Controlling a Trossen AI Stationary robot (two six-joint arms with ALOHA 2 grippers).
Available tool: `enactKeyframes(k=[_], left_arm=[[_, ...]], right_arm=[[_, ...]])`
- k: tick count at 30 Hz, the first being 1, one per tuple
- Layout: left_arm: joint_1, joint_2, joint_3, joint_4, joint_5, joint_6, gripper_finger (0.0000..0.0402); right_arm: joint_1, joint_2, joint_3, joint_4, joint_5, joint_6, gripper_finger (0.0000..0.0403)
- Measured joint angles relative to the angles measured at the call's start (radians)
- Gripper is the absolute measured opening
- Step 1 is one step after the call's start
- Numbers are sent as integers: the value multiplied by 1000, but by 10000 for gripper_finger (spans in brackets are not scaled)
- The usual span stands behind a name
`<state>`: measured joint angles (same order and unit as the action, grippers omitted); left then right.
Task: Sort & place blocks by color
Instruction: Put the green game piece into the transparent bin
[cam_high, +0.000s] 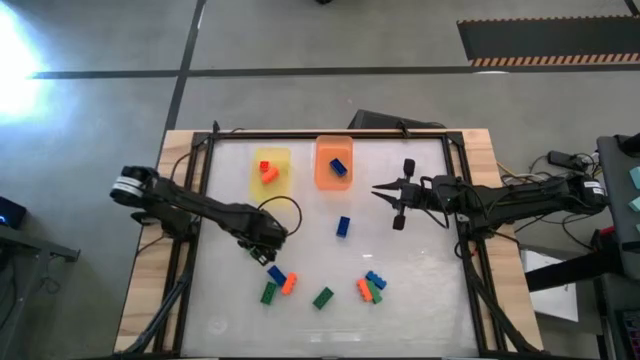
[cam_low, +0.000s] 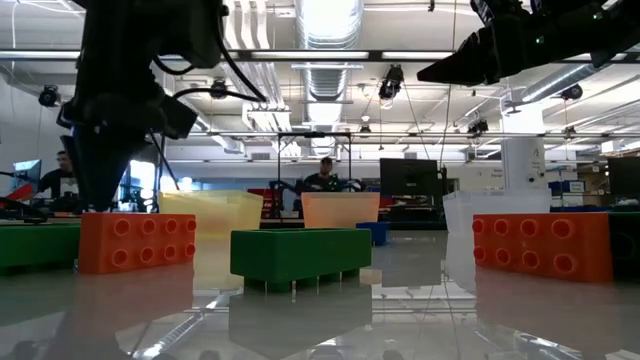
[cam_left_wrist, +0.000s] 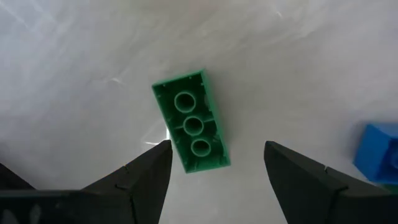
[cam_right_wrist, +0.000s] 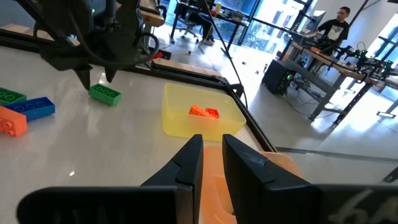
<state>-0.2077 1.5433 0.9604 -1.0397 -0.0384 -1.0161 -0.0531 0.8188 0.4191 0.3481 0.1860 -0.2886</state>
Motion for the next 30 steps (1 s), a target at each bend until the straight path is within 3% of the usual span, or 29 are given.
enactKeyframes(k=[14,30], left_arm=[[9,9,-41,11,-70,-26,238],[12,9,-136,125,-73,-26,237]], right_arm=[[0,0,0,-1,0,0,52],[0,0,0,-1,0,0,52]])
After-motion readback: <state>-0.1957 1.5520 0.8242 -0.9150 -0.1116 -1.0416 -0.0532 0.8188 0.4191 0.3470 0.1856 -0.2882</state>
